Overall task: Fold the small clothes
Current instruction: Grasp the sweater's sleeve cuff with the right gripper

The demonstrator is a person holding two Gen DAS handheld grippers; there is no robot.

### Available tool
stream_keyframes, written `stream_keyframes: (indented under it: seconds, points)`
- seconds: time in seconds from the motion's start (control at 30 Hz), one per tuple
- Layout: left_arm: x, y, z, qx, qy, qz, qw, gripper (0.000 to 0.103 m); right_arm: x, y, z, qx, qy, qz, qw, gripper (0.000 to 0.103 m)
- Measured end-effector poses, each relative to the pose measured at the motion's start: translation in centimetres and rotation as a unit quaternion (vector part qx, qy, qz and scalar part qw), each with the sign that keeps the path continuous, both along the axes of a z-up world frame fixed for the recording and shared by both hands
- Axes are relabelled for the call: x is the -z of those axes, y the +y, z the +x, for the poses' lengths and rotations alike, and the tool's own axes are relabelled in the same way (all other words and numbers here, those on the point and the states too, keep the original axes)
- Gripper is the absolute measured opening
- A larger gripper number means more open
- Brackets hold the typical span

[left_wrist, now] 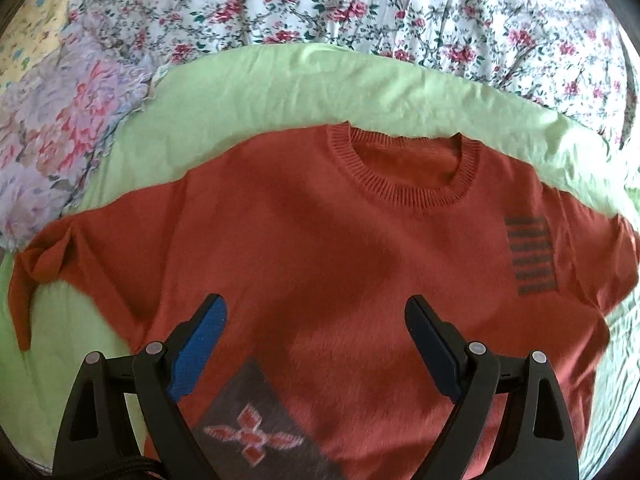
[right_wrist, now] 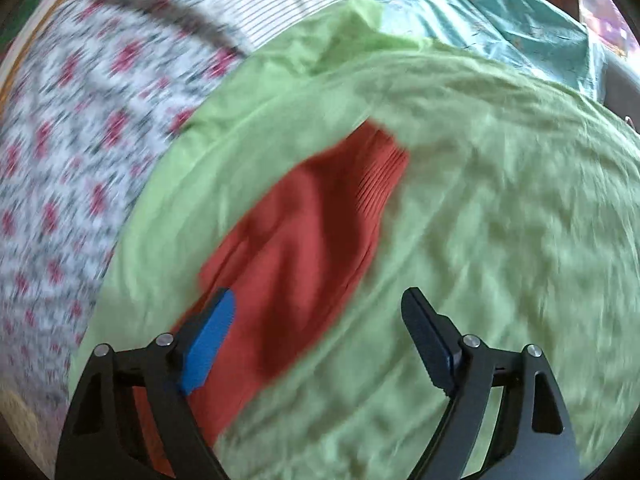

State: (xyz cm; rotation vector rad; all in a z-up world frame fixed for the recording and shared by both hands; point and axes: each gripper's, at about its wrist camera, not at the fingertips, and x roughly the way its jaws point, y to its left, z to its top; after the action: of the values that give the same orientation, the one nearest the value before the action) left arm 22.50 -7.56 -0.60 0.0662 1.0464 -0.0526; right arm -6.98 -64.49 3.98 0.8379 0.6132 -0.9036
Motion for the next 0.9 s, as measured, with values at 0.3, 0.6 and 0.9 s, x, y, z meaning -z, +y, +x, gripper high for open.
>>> stream_keyframes:
  seconds: [0.3, 0.6, 0.9]
  points:
    - [2.4, -1.6, 3.5, -0.019, 0.023, 0.004, 0.9996, 0.091, 2.6, -6.7, 1.4, 0.040, 0.014, 0.015, 0.999, 0.049]
    - [2.9, -1.6, 3.2, -0.011, 0.031, -0.011, 0.9994, 0.091, -2.3, 0.3, 5.6, -0.084, -0.044, -0.019, 0.995, 0.009]
    - [0.8, 2.8, 0.6, -0.021, 0.017, -0.039, 0.9989, 0.091, -3.5, 18.9, 14.8, -0.292, -0.111, 0.045, 0.949, 0.009]
